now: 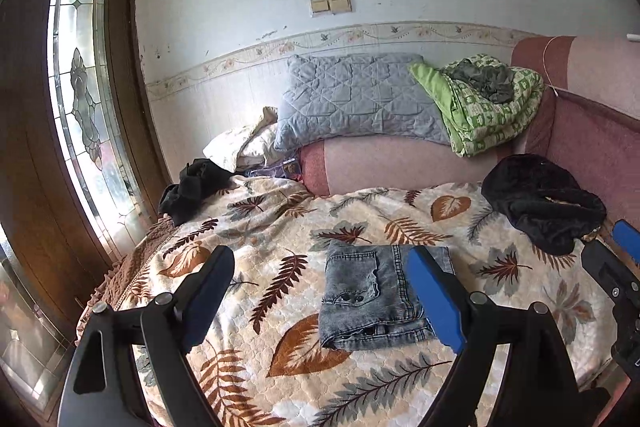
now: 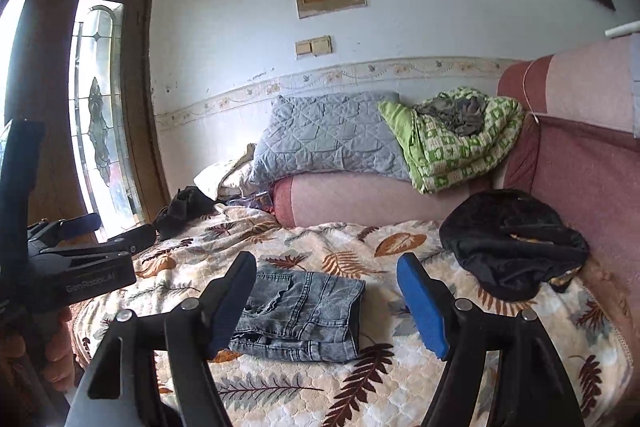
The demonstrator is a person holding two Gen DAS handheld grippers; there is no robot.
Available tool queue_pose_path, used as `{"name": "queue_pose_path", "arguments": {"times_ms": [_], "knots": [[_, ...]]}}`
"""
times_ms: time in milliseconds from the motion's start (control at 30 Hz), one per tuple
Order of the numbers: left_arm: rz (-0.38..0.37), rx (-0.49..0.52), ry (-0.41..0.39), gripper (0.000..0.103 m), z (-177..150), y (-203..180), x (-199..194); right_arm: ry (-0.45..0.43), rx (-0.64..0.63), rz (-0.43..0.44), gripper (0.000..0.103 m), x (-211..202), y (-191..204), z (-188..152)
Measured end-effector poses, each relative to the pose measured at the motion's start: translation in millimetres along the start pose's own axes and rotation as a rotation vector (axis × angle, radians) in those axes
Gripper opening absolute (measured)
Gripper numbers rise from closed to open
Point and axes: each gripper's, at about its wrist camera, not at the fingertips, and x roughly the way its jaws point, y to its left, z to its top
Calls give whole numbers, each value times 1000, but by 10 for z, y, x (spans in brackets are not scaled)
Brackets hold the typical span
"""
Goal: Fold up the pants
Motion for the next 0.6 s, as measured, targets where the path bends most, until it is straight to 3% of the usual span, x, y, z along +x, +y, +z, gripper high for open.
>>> {"name": "queue_pose_path", "arguments": {"times_ms": [200, 600], "knots": [[-1, -9, -66, 89, 3, 28, -115, -68, -12, -30, 78, -121, 28, 72], [14, 13, -93, 94, 3, -38, -131, -57, -32, -43, 78, -49, 47, 8]]}}
